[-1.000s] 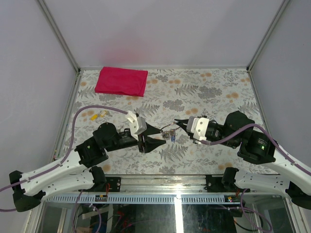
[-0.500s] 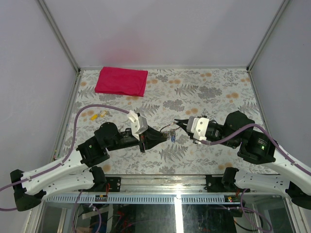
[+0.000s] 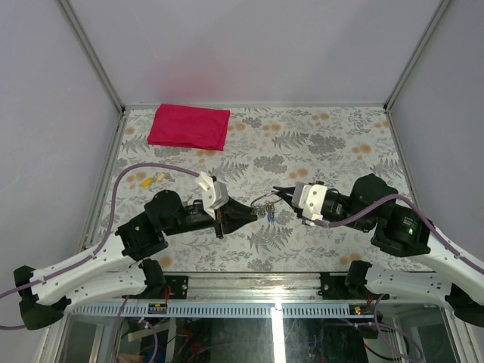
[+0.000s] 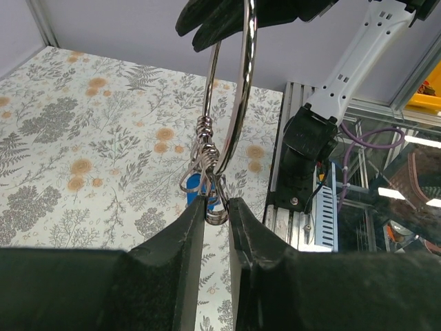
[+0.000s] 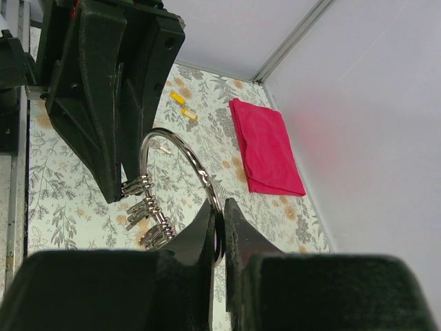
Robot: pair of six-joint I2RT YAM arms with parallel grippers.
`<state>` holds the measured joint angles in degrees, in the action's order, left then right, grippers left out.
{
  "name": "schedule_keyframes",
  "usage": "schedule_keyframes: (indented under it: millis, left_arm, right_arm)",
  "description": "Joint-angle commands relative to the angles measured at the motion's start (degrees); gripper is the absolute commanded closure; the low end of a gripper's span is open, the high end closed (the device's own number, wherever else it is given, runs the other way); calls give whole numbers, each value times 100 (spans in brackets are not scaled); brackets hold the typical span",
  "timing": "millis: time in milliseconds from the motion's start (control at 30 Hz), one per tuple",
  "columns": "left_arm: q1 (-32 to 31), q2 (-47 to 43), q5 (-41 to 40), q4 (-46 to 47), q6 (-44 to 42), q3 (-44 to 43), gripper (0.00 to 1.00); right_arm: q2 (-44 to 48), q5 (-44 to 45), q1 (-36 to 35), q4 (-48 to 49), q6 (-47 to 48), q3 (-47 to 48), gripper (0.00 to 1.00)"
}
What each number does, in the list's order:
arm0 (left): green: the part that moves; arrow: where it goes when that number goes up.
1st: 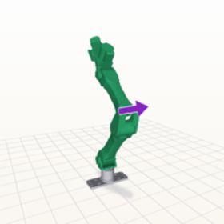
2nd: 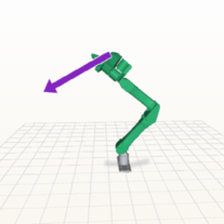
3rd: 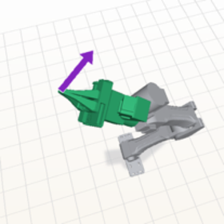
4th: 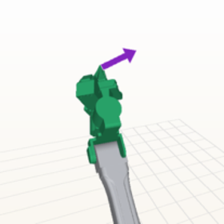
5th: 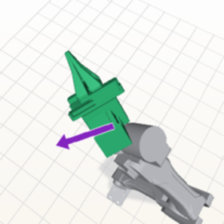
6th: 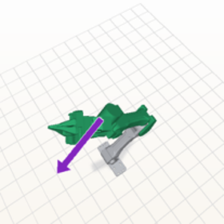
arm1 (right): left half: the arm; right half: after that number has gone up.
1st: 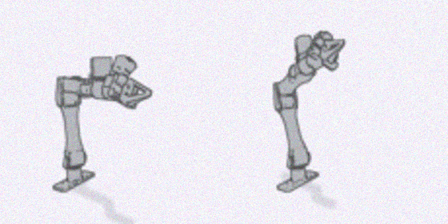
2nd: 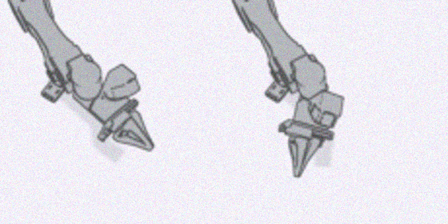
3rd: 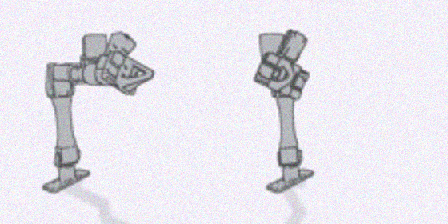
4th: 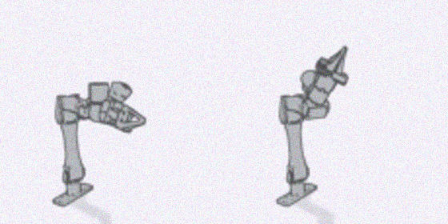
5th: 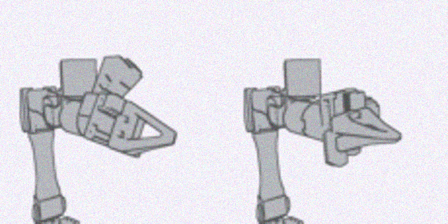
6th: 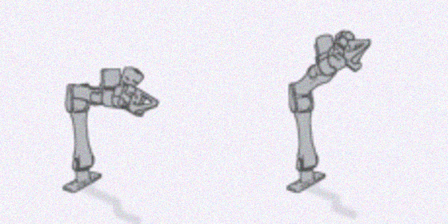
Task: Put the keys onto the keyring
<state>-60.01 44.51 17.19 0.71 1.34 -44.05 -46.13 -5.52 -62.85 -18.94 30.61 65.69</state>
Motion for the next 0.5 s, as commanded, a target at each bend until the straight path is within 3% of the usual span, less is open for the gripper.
schedule_keyframes:
  millis: [0, 300, 467]
  left_arm:
    - [-28, 7, 103, -336, -85, -297, 82]
    - [-21, 195, 194, -1421, -109, -677, 82]
    - [-25, 295, 254, -1574, -78, -711, 81]
  right_arm:
    - [54, 117, -9, 165, 90, 10, 97]
    - [190, 239, -12, 255, 9, -564, 95]
    - [209, 156, -16, 321, -120, -737, 94]
